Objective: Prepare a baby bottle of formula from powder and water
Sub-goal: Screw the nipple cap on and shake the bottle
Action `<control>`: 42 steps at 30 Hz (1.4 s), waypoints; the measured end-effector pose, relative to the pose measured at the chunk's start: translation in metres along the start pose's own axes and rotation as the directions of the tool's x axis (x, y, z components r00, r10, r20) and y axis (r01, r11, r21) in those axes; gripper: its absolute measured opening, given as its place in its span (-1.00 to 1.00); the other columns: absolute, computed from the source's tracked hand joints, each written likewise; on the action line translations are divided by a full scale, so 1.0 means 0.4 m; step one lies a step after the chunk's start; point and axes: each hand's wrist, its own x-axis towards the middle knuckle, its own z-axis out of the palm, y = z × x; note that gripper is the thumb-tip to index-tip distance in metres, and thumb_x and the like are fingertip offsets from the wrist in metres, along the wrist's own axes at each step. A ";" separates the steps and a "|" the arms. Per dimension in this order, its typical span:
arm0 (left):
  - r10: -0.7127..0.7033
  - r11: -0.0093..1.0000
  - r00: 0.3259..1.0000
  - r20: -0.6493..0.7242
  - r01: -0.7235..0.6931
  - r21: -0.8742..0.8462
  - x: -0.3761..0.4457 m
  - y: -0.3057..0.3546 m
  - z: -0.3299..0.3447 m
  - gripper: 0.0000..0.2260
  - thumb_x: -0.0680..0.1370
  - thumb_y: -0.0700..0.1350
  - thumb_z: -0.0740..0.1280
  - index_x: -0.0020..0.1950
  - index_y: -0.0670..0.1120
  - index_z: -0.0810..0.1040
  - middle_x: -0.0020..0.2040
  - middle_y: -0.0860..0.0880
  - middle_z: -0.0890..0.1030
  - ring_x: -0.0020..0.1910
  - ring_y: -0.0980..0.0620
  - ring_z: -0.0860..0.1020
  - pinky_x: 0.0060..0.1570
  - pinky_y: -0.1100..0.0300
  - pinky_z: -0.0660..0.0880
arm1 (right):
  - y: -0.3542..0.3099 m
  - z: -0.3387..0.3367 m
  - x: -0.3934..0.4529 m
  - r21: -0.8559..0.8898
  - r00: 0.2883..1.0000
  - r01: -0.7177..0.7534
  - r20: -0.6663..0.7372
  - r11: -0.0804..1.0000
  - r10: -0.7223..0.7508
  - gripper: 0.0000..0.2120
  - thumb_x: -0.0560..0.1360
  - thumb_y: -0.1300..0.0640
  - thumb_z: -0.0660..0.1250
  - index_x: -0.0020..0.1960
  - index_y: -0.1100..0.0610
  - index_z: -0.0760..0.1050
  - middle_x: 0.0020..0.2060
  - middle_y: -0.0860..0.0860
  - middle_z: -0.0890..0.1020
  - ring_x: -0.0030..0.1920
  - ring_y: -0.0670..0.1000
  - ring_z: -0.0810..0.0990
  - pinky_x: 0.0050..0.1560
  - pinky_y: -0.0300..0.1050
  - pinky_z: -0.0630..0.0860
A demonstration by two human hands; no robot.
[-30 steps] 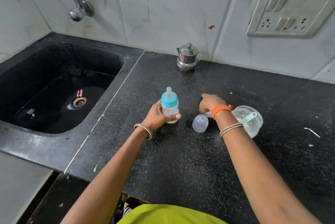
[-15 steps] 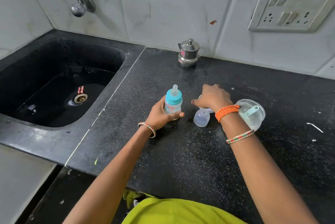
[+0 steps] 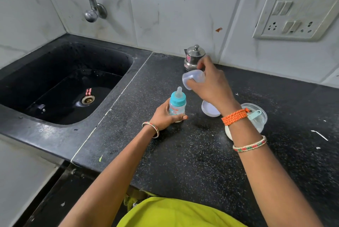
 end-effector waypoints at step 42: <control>0.103 0.988 0.988 0.116 -0.115 0.104 -0.007 -0.010 -0.033 -0.43 0.34 -0.16 0.49 0.30 -0.08 0.37 0.12 0.01 0.56 0.13 0.05 0.53 0.12 0.25 0.45 | 0.119 0.273 -0.094 0.083 0.996 0.053 -0.070 0.995 -0.047 -0.08 0.40 0.06 0.46 0.46 -0.21 -0.14 0.32 0.08 0.45 0.14 0.10 0.57 0.01 0.06 0.56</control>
